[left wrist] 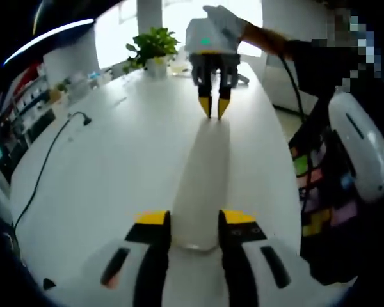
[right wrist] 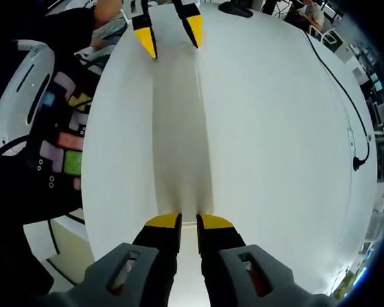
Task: Arrange the utensils inside the cutlery case until each visible utensil rests in its matching compartment.
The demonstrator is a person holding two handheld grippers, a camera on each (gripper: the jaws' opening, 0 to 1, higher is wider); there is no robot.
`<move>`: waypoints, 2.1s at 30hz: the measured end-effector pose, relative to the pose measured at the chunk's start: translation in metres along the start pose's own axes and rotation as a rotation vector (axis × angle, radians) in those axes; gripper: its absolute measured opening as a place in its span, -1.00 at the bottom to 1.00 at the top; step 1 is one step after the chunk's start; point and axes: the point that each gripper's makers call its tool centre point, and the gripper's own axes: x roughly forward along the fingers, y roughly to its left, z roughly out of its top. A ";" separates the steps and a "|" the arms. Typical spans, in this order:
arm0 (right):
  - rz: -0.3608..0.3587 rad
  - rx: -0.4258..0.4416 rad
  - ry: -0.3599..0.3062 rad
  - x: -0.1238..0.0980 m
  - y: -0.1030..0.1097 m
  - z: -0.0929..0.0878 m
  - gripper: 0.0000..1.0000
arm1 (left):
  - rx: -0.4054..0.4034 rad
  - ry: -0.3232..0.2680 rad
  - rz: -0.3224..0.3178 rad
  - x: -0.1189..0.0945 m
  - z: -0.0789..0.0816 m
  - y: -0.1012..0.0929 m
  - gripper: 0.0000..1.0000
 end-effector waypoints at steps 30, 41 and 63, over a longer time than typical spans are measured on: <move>0.039 0.003 -0.002 0.000 -0.003 0.001 -0.85 | 0.033 0.566 -0.126 0.011 -0.024 -0.009 -1.00; 0.049 0.000 -0.034 0.000 -0.002 0.000 -0.87 | -0.044 0.539 -0.210 0.008 -0.023 -0.009 -1.00; -0.023 0.041 -0.235 -0.002 0.003 0.009 -0.17 | 0.119 0.417 -0.075 -0.003 -0.017 -0.006 0.15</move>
